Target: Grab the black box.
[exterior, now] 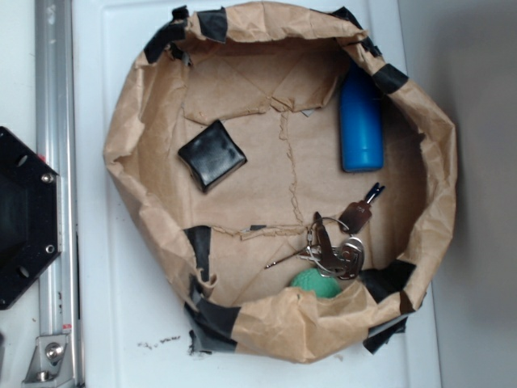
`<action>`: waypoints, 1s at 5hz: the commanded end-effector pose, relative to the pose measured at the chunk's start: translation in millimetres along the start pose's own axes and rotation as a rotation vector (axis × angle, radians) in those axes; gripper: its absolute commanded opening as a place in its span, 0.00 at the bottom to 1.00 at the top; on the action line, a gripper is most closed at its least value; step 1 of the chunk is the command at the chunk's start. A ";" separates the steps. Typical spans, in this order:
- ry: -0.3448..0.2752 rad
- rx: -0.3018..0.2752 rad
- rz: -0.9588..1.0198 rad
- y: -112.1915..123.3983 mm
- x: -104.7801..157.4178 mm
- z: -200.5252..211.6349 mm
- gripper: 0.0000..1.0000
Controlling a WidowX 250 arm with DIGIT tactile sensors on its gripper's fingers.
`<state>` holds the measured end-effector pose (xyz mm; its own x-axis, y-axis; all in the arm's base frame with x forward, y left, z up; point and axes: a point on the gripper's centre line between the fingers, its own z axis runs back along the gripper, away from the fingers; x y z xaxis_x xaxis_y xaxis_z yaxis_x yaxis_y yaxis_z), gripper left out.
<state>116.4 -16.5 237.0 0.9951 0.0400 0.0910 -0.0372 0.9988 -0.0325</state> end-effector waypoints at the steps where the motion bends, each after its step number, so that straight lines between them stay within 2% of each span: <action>1: 0.000 0.000 0.000 0.0 0.0 0.0 1.00; 2: 0.001 0.024 0.134 -0.2 44.2 -10.6 1.00; 3: 0.019 -0.013 0.216 -1.6 70.1 -26.0 1.00; 4: 0.030 -0.045 0.412 4.5 96.3 -52.6 1.00; 5: 0.106 -0.045 0.527 15.2 102.8 -99.7 1.00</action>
<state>225.9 -8.6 138.5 0.8586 0.5062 -0.0812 -0.5114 0.8567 -0.0673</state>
